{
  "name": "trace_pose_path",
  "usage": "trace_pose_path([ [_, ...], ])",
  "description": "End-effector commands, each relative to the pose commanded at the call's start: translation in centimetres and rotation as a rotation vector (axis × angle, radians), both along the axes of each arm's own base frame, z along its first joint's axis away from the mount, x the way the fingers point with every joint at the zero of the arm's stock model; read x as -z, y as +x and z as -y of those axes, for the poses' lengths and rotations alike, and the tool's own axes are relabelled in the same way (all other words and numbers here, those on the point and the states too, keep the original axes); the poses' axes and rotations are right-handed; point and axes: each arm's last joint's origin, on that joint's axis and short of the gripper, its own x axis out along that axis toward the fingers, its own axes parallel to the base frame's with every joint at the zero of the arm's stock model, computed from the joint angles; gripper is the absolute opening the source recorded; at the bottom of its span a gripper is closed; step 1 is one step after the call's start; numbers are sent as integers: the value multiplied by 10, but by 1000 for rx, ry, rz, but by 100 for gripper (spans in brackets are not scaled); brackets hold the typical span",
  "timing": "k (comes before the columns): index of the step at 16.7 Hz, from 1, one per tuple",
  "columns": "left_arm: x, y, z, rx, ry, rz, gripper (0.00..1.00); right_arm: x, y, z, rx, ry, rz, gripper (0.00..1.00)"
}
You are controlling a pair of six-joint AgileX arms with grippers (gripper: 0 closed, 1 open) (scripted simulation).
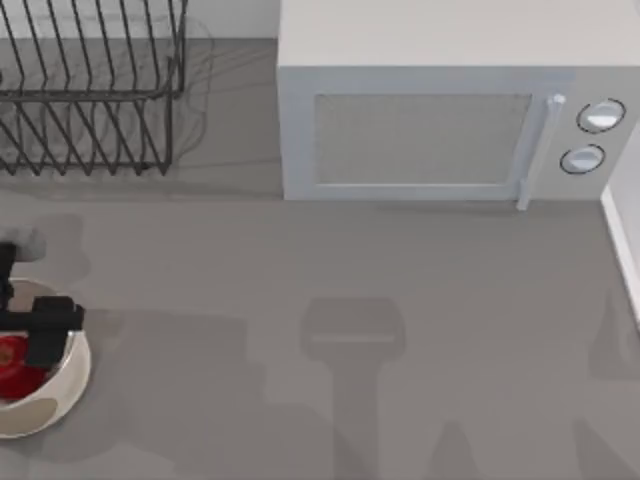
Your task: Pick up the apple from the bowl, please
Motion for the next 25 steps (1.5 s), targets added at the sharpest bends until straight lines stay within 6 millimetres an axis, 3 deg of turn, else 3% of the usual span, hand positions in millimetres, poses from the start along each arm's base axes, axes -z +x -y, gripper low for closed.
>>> trace_pose_path([
  [3,0,0,0,0,0,0,0,0,0,0,0,0,0,100],
  [4,-18,4,1,3,-8,53,0,0,0,0,0,0,0,100],
  [7,-24,9,1,3,-8,47,0,0,0,0,0,0,0,100],
  [9,-39,19,1,3,-9,39,0,0,0,0,0,0,0,100],
  [11,-66,30,0,3,-9,34,0,0,0,0,0,0,0,100],
  [14,-124,43,0,3,-9,24,0,0,0,0,0,0,0,100],
  [17,-188,37,0,3,-9,15,0,0,0,0,0,0,0,100],
  [20,-239,21,1,3,-9,32,0,0,0,0,0,0,0,100],
  [22,-259,10,1,3,-8,45,0,0,0,0,0,0,0,100],
  [25,-268,4,1,3,-8,53,0,0,0,0,0,0,0,100],
])
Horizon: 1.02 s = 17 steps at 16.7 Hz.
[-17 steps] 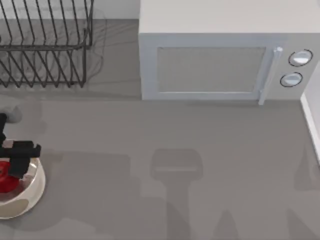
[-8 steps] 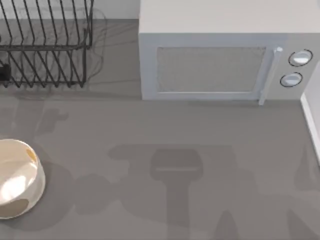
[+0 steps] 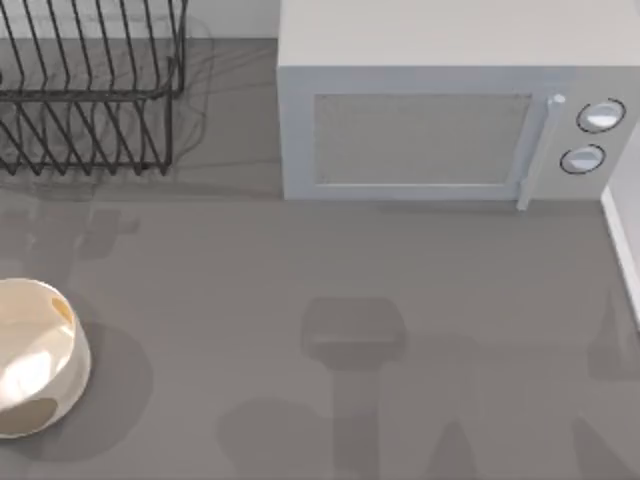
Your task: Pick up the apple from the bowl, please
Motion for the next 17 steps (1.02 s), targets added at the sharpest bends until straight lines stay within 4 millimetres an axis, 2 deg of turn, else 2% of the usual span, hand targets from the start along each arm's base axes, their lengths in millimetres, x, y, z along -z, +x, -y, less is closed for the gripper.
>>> trace_pose_path([
  [5,3,6,3,-3,0,-6,0,0,0,0,0,0,0,100],
  [8,17,31,31,-4,-2,-24,0,0,0,0,0,0,0,100],
  [10,33,52,69,-3,-1,-37,0,0,0,0,0,0,0,100],
  [12,53,66,120,-2,1,-48,0,0,0,0,0,0,0,100],
  [15,85,70,195,-2,7,-55,0,0,0,0,0,0,0,100],
  [17,102,68,227,-3,8,-55,0,0,0,0,0,0,0,100],
])
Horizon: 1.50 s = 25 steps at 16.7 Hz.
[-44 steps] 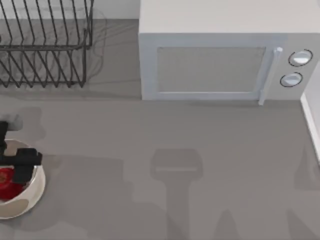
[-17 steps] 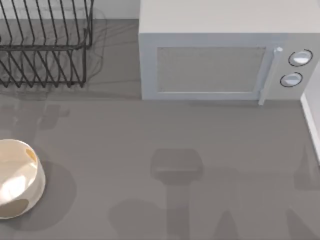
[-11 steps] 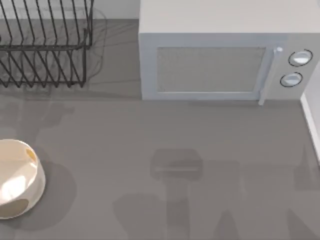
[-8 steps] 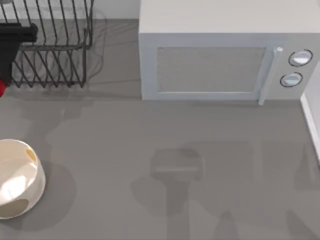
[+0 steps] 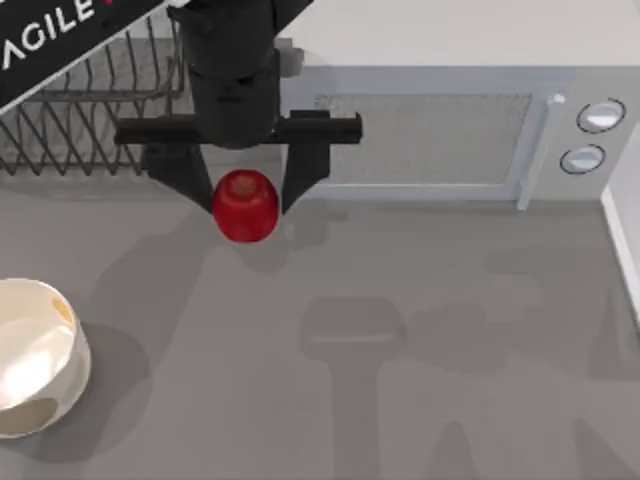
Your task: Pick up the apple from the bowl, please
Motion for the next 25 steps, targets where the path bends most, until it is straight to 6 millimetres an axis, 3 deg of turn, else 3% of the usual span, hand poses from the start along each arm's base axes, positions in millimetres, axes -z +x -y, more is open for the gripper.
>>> trace_pose_path([
  [2,8,-2,14,0,0,1,0,0,0,0,0,0,0,100],
  [8,12,-1,13,-1,1,-2,0,0,0,0,0,0,0,100],
  [10,28,1,14,-1,3,-5,0,0,0,0,0,0,0,100],
  [17,112,-1,15,0,-2,4,0,0,0,0,0,0,0,100],
  [22,118,-2,14,0,0,2,0,0,0,0,0,0,0,100],
  [25,118,-2,14,0,0,2,23,0,0,0,0,0,0,100],
])
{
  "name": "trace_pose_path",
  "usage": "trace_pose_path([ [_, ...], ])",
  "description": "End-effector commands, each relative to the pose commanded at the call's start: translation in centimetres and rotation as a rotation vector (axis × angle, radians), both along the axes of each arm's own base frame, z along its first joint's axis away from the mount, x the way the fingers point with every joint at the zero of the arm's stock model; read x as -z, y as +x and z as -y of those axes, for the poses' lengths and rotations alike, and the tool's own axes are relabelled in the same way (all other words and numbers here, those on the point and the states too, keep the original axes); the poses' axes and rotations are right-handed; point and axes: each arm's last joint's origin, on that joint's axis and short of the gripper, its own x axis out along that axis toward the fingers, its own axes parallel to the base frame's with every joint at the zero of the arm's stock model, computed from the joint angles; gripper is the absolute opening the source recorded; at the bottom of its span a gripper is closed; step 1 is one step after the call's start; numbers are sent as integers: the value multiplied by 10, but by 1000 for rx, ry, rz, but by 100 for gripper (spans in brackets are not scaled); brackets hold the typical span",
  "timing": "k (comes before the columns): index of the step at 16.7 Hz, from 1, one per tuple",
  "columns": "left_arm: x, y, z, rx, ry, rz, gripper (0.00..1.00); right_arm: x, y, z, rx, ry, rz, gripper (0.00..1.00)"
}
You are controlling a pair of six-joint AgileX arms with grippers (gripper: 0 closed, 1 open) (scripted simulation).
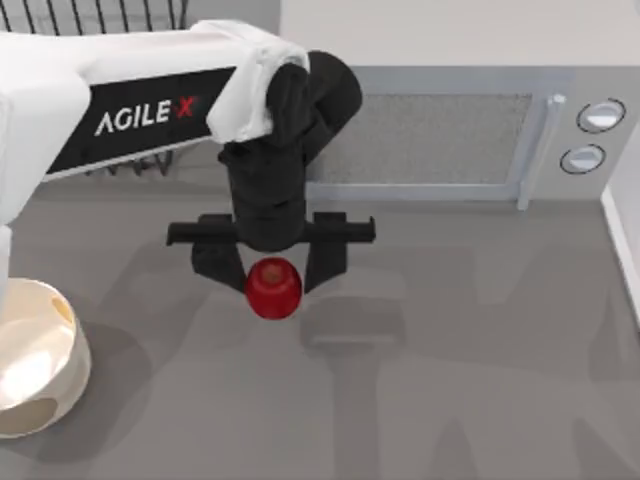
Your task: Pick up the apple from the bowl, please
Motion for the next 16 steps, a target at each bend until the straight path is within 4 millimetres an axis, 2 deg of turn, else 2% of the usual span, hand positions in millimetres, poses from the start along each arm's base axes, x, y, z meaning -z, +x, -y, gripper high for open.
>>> trace_pose_path([
  [10,0,0,0,0,0,0,98,0,0,0,0,0,0,100],
  [16,0,0,0,0,0,0,100,0,0,0,0,0,0,100],
])
